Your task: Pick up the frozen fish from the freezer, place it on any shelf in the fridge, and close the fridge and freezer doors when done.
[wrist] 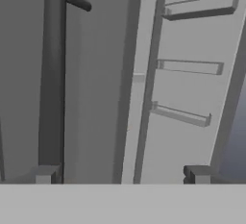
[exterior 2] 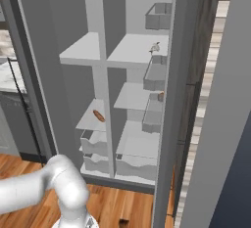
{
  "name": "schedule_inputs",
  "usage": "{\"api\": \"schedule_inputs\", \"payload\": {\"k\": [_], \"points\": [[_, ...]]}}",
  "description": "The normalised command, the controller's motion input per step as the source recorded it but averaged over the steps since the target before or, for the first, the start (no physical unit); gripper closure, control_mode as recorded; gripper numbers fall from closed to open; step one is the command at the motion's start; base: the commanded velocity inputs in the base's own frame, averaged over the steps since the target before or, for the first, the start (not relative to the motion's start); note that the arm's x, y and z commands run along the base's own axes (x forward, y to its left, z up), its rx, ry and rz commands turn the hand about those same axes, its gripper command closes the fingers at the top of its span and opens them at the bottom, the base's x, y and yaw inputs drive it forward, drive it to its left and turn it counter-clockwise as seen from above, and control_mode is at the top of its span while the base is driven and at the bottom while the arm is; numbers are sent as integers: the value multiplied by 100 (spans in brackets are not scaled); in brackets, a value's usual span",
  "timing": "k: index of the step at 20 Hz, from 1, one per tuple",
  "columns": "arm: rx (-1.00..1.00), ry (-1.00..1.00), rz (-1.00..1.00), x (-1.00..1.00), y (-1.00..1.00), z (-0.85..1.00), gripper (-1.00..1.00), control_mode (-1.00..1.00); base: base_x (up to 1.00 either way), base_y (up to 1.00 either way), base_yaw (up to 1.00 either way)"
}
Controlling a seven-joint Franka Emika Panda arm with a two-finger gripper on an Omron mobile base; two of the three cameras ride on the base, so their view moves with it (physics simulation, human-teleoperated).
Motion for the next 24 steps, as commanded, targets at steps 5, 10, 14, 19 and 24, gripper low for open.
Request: {"api": "schedule_inputs", "payload": {"k": [5, 10, 14, 19, 24], "points": [[-3, 0, 0, 69, 0, -19, -100, -100, 0, 0, 0], [-3, 0, 0, 62, 0, -20, -100, -100, 0, 0, 0], [-3, 0, 0, 41, -5, -13, -100, -100, 0, 0, 0], [0, -1, 2, 18, -32, 0, -100, -100, 0, 0, 0], [0, 0, 0, 23, -51, 0, -100, -100, 0, 0, 0]]}}
